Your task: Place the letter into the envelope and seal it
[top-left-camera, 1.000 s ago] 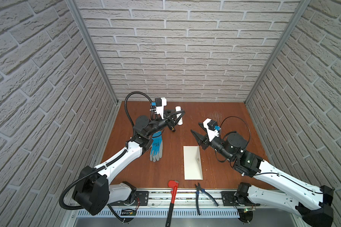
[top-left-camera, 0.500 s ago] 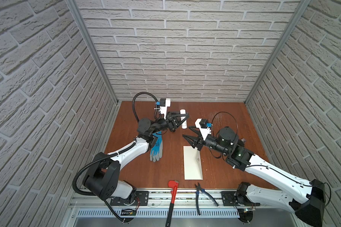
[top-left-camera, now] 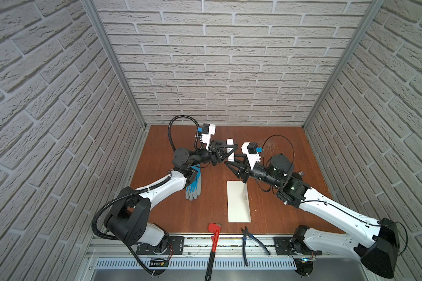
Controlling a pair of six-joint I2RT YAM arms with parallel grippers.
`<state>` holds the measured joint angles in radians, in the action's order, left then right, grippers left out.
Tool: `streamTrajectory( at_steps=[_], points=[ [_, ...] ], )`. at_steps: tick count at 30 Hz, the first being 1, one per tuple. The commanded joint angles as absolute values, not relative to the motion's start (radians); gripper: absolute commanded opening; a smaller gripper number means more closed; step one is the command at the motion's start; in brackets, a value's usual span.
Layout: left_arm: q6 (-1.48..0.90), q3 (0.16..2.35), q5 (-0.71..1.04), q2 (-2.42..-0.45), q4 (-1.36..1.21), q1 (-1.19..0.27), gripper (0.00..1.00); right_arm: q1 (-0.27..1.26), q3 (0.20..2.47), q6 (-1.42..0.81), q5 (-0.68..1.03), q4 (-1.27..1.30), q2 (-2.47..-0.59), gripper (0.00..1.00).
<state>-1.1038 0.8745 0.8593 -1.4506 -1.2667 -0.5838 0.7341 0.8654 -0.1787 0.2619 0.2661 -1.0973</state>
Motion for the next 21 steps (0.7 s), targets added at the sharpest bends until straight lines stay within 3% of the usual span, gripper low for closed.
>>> streamTrajectory(
  at_steps=[1, 6, 12, 16, 21],
  points=[
    [-1.102, 0.897, 0.870, -1.458, -1.361, -0.588, 0.00, 0.727, 0.893, -0.196, 0.294, 0.327, -1.095, 0.28],
    [-1.080, 0.888, 0.845, -1.456, -1.340, -0.588, 0.00, 0.728, 0.900, -0.200, 0.304, 0.321, -1.095, 0.09],
    [-0.923, 0.869, 0.708, -1.400, -1.133, -0.609, 0.00, 0.731, 0.939, -0.174, 0.303, 0.291, -1.101, 0.06],
    [-0.739, 0.882, 0.559, -1.337, -0.882, -0.665, 0.00, 0.794, 0.946, -0.115, 0.100, 0.273, -1.083, 0.06],
    [-0.656, 0.874, 0.361, -1.321, -0.794, -0.713, 0.00, 0.918, 0.948, -0.009, -0.243, 0.301, -1.081, 0.06]
  ],
)
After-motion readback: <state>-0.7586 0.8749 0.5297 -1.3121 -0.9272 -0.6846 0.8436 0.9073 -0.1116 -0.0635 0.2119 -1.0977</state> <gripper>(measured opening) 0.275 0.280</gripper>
